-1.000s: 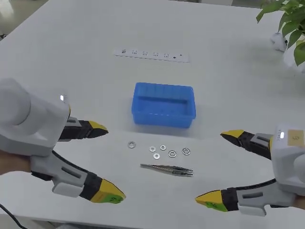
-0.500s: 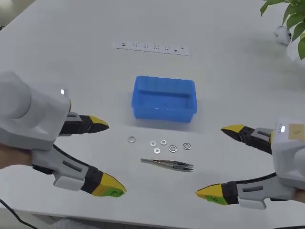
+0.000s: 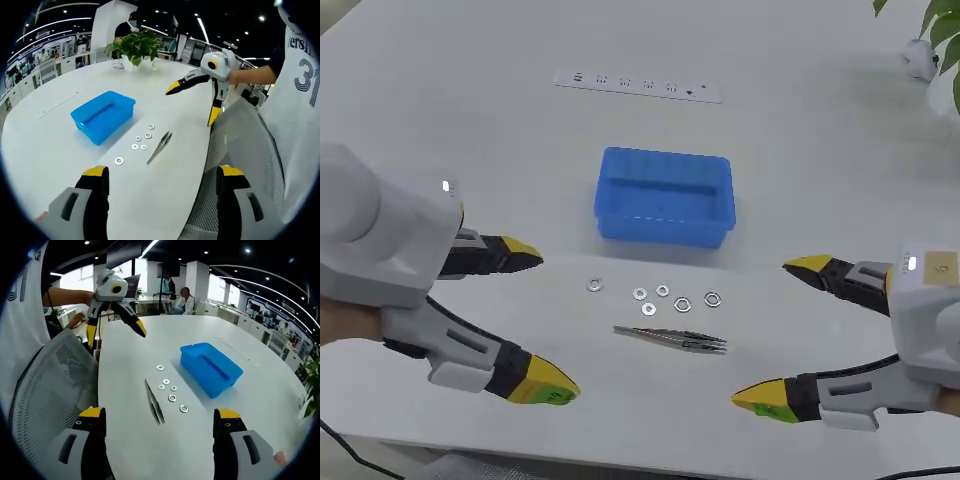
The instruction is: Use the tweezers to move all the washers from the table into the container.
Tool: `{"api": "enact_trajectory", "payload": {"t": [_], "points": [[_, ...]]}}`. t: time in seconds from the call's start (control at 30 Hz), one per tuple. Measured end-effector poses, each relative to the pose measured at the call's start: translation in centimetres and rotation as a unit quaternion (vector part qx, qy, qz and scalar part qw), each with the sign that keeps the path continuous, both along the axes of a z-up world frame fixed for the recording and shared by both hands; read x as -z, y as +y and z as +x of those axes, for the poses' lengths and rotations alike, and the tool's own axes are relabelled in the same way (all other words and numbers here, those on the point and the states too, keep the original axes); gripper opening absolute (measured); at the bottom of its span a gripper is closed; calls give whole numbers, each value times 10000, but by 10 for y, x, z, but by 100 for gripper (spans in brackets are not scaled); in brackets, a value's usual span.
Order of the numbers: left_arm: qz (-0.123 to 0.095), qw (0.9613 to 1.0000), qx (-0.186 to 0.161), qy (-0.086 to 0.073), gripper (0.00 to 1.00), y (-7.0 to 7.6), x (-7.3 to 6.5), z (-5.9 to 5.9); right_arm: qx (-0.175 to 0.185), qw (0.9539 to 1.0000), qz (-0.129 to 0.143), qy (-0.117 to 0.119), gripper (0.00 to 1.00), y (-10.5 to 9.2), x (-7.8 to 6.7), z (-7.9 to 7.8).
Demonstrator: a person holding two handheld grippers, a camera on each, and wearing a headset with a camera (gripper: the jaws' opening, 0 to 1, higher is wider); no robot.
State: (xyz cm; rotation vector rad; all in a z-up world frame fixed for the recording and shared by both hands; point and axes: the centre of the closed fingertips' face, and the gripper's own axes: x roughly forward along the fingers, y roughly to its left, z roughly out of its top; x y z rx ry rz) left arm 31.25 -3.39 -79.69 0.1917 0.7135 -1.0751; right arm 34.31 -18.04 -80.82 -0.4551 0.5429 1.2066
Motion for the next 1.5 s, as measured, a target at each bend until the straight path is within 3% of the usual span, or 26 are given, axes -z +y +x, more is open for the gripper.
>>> {"api": "enact_trajectory", "payload": {"t": [0.27,0.4,0.57,0.7,0.8,0.9,1.0,1.13,1.3,1.5], "points": [[39,10000,12,12,94,-2,4,0,-88,9999,-77,48,88,3,5,-1],[-251,9997,-66,34,94,-9,-2,2,-139,9998,-126,84,87,4,9,-2],[26,10000,-16,90,90,-9,11,4,-201,9997,-88,89,86,8,13,0],[74,9998,39,177,88,-14,21,4,-248,9996,-74,91,83,12,16,2],[78,9999,8,105,83,-15,27,9,-290,9994,-114,117,80,15,21,4],[48,9998,-5,210,83,-19,34,12,-403,9990,-142,162,76,21,26,4],[175,9996,117,205,80,-24,45,14,-567,9978,-293,199,71,26,35,2],[363,9983,211,406,78,-29,59,15,-703,9967,-359,212,64,34,44,4],[361,9984,223,383,74,-34,63,23,-826,9951,-506,179,54,40,55,8],[394,9979,462,206,68,-45,69,27,-917,9934,-624,292,44,45,64,10]]}}
